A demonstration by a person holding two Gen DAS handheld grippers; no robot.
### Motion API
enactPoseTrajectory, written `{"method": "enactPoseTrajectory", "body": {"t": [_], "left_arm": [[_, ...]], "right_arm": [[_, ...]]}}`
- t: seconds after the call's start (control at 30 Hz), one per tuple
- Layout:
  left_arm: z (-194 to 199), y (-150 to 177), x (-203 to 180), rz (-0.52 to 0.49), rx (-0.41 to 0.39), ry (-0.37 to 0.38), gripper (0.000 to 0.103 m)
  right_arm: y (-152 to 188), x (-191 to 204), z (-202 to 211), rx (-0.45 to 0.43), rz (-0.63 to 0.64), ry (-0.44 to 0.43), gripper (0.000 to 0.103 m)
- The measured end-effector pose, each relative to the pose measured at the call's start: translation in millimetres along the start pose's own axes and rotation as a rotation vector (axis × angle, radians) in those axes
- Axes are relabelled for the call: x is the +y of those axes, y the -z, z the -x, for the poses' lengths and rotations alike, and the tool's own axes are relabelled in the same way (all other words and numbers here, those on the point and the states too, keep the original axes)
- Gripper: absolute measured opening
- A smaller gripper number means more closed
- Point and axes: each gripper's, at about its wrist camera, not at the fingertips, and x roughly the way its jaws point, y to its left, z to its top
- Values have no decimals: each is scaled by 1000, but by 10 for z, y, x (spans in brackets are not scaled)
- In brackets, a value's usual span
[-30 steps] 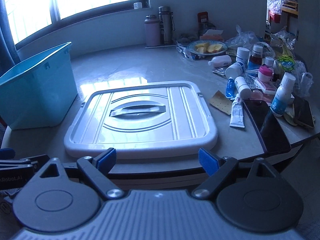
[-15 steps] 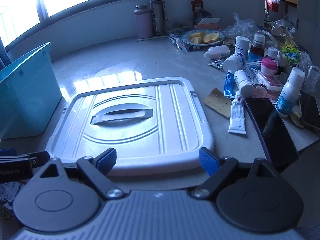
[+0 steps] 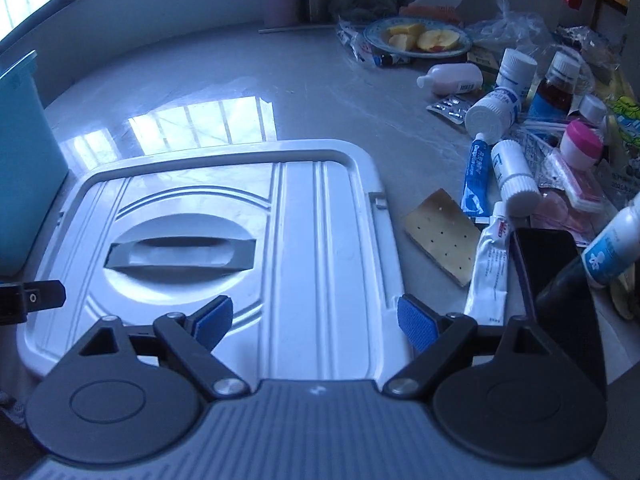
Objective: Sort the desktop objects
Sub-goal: 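Position both tools at the edge of the white lid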
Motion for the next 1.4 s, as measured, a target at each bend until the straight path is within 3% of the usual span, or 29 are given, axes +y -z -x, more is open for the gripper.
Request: {"method": "enactPoseTrajectory", "body": {"t": [0.27,0.4,0.6,1.4], "left_arm": [[-348,-176,-51,7,95,-17,96],[-456,-211,2,36,108,5,103],[-502,-211,2,47,106,21,103],[-122,477,149,33,153,21,103]], "right_arm": [[-118,-123,-243,72,-31,-35,97],[-141,-139,-299,93,-36,-61,101],[-152,-123,-292,107,-18,-69,103],[505,67,224,161,5,-85,103]]}}
